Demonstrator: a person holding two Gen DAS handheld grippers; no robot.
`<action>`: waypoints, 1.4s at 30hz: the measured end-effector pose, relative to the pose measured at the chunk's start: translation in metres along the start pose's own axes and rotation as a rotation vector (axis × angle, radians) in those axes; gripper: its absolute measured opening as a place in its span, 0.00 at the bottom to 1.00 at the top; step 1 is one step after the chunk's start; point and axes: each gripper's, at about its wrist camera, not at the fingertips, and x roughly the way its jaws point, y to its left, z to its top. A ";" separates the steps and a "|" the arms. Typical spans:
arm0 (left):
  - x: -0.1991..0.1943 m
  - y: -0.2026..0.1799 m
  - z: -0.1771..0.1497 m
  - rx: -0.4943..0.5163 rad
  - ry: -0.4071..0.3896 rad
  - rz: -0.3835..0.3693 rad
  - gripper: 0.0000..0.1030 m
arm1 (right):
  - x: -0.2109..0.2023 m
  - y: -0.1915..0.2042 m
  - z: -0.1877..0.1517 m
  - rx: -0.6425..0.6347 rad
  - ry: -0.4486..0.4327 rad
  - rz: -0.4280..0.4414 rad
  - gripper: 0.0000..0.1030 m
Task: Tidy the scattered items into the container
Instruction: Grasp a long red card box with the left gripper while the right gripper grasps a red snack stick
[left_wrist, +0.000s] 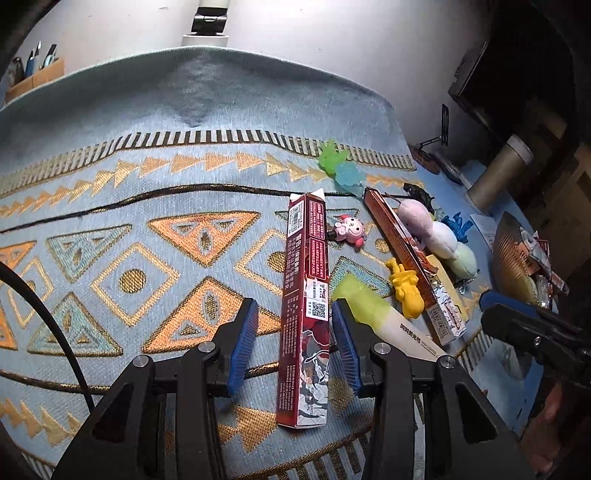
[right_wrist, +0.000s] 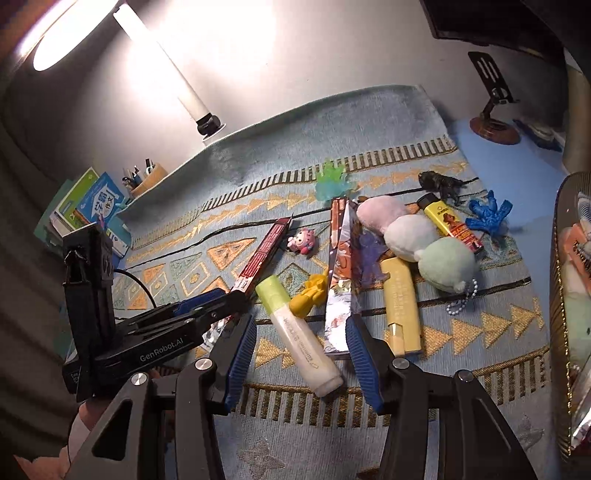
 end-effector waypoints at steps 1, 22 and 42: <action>0.003 -0.004 0.002 0.024 0.005 0.014 0.38 | 0.001 0.000 0.004 -0.007 -0.004 -0.031 0.49; 0.003 -0.016 0.000 0.203 -0.052 0.165 0.15 | 0.062 0.017 0.018 -0.153 0.034 -0.351 0.16; -0.094 -0.036 -0.015 0.085 -0.187 -0.069 0.14 | -0.097 -0.008 -0.027 0.083 -0.187 -0.063 0.16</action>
